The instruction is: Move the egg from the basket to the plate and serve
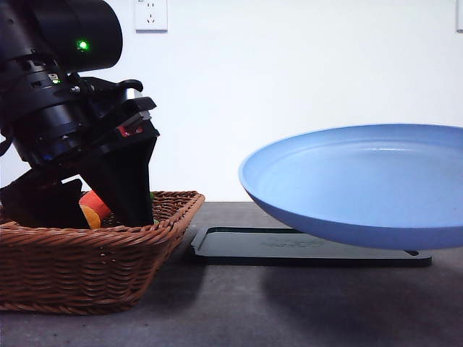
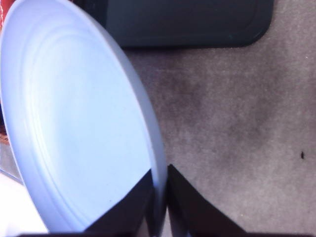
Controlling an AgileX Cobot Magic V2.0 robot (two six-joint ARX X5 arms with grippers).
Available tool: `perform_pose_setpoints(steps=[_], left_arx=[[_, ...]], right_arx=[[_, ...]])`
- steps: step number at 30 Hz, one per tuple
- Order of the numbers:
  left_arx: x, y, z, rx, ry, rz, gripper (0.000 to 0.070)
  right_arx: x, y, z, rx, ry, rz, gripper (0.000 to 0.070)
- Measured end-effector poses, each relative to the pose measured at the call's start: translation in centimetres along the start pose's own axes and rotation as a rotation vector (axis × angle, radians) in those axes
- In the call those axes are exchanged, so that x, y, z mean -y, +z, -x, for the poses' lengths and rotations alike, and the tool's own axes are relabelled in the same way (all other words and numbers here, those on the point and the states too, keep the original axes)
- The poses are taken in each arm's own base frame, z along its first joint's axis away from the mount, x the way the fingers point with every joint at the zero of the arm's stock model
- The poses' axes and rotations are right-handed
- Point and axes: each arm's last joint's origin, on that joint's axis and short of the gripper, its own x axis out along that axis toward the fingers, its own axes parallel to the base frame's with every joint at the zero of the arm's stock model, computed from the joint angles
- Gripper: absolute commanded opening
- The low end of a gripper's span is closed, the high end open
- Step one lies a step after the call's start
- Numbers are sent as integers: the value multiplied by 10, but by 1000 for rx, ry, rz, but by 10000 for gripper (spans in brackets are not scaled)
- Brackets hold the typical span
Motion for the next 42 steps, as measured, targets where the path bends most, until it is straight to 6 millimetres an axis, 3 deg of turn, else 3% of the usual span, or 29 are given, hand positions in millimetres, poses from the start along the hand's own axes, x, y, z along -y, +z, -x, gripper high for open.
perform_pose_setpoints(steps=[3, 8, 11, 21, 27, 32, 36, 42], left_arx=[[0, 0, -1, -2, 0, -1, 428], [0, 0, -2, -9, 2, 0, 280], [-1, -1, -2, -20, 3, 3, 225], [0, -1, 0, -44, 9, 1, 186], [9, 12, 21, -99, 17, -3, 186], [27, 41, 50, -22, -77, -46, 187], [54, 63, 70, 89, -232, -138, 187], [98, 69, 69, 189, -319, -286, 188]], right_arx=[[0, 0, 0, 0, 0, 0, 0], [0, 0, 0, 0, 0, 0, 0], [0, 0, 0, 0, 0, 0, 0], [0, 0, 0, 0, 0, 8, 0], [0, 0, 0, -1, 0, 4, 0], [0, -1, 0, -7, -1, -6, 0], [1, 0, -2, -24, 1, -16, 0], [4, 2, -9, -76, 37, -44, 0]])
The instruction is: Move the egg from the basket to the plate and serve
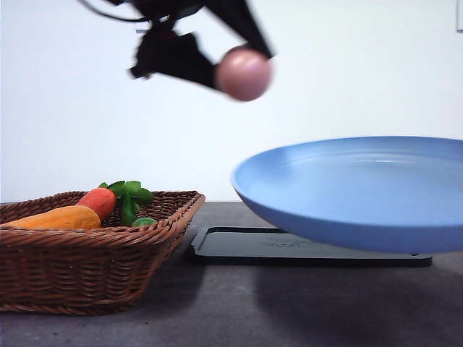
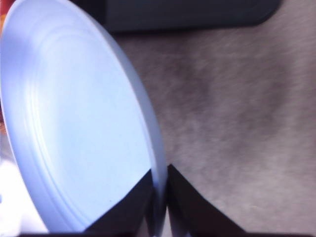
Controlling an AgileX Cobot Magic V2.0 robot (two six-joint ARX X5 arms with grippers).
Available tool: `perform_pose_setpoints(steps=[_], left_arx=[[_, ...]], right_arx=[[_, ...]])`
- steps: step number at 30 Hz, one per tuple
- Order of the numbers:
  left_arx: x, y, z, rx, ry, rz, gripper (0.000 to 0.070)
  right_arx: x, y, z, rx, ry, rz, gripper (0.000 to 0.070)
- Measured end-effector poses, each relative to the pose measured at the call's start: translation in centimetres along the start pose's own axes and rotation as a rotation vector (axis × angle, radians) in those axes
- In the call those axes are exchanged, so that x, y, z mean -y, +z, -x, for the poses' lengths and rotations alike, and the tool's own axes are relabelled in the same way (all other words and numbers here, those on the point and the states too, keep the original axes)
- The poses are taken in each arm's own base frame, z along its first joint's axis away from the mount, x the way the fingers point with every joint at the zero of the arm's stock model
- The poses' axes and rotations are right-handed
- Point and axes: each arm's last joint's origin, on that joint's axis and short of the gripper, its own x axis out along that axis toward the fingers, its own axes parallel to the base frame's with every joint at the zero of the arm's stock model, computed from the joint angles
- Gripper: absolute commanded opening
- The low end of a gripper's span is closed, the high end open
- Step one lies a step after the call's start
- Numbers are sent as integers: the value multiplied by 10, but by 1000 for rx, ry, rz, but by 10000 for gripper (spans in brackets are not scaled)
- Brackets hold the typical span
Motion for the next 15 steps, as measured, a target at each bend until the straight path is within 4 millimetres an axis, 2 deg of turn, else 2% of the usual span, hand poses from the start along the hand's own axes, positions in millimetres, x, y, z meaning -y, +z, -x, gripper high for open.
perform_pose_setpoints(steps=[7, 11, 15], left_arx=[[42, -9, -35, -31, 152, -149, 190], [49, -16, -59, -68, 220, -203, 194], [47, -21, -78, -100, 268, -220, 239]], right_arx=[[2, 2, -4, -19, 1, -12, 0], [2, 2, -4, -20, 1, -12, 0], [2, 2, -4, -20, 1, -12, 0]])
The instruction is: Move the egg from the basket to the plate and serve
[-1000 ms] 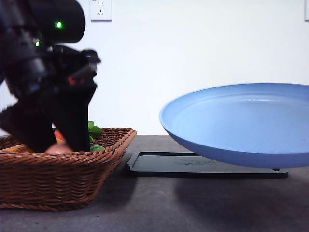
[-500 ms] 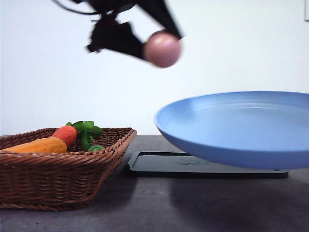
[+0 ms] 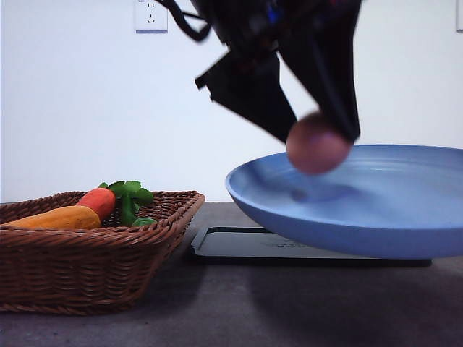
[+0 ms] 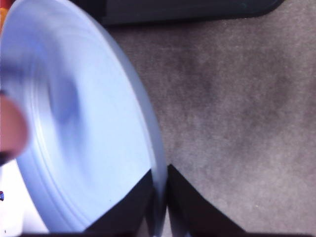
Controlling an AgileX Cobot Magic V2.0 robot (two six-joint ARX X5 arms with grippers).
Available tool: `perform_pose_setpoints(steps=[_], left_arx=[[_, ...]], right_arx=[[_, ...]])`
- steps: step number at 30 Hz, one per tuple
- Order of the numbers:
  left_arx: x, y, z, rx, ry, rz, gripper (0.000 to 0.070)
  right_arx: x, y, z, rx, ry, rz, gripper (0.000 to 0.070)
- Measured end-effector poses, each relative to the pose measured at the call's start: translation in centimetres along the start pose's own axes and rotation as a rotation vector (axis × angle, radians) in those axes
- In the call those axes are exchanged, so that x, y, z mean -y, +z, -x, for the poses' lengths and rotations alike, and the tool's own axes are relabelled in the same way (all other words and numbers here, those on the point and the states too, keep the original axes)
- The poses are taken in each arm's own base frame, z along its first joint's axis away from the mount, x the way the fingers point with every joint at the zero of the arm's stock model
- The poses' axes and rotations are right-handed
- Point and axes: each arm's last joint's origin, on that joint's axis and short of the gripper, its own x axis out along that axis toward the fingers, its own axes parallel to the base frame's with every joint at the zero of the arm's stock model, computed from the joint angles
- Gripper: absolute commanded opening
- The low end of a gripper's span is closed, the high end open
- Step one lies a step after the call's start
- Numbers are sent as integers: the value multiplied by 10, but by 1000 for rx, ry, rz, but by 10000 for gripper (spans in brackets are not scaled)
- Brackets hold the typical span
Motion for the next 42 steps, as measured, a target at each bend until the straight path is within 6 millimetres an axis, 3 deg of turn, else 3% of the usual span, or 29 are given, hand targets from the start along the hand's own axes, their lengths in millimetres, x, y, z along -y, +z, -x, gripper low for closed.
perform_pose_setpoints(steps=[4, 11, 17, 27, 30, 35, 42], left_arx=[[-1, -2, -11, -30, 6, 1, 295], [-1, -2, -12, -31, 8, 0, 299], [-1, -2, -12, -27, 7, 0, 377], [-2, -3, -7, -47, 11, 8, 381], [-2, 1, 13, -4, 13, 10, 381], [-4, 7, 74, 138, 15, 17, 378], [-10, -6, 149, 296, 40, 40, 378]], right_arx=[[0, 0, 0, -3, -1, -2, 0], [0, -1, 0, -12, 13, -6, 0], [-1, -2, 0, -26, 51, -11, 0], [4, 1, -9, -81, 44, -52, 0], [10, 5, -17, -121, 35, -82, 0], [19, 18, -34, -157, 29, -103, 0], [21, 66, -49, -114, 30, -71, 0]])
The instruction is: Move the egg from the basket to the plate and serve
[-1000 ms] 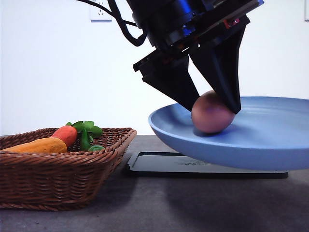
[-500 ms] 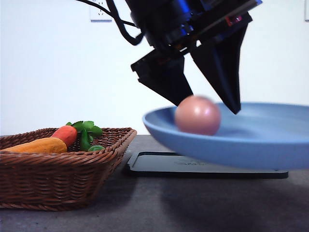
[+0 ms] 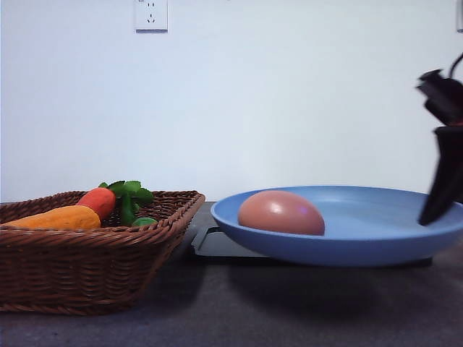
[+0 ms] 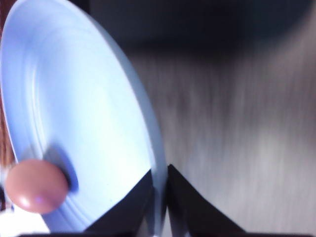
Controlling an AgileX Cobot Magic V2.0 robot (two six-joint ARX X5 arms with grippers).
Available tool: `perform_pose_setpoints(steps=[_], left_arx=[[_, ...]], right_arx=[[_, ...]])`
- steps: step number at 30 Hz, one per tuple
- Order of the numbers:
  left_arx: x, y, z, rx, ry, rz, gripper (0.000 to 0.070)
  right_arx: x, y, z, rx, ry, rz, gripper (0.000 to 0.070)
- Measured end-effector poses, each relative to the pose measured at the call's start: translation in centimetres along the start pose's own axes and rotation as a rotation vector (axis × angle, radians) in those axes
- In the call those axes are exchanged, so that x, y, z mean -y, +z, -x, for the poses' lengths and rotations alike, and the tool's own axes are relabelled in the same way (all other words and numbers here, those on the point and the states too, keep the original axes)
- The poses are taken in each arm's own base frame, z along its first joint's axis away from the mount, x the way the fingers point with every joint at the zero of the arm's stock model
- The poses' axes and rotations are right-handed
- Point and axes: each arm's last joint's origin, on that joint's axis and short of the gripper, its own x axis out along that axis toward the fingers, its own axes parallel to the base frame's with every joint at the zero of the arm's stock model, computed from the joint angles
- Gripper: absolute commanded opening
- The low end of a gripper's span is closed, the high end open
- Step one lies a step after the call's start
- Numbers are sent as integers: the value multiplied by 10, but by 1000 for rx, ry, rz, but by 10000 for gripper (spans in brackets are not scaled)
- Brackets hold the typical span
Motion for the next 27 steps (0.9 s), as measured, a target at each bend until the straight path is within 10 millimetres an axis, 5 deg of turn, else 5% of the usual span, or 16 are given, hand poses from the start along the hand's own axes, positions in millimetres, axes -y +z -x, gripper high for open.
perform_pose_setpoints(steps=[7, 13, 20, 25, 27], left_arx=[[-4, -3, 75, 196, 35, 11, 376], [-4, -14, 113, 280, 115, 19, 376], [-5, -24, 131, 288, 172, 27, 376], [-5, -27, 129, 253, 176, 27, 376], [-5, -27, 127, 247, 176, 28, 376]], right_arx=[[3, 59, -14, 43, -25, 14, 0], [11, 104, -34, 57, -29, -4, 0], [23, 126, -53, 28, -22, -51, 14], [23, 128, -54, 39, -28, -46, 213], [23, 129, -54, 41, -26, -44, 238]])
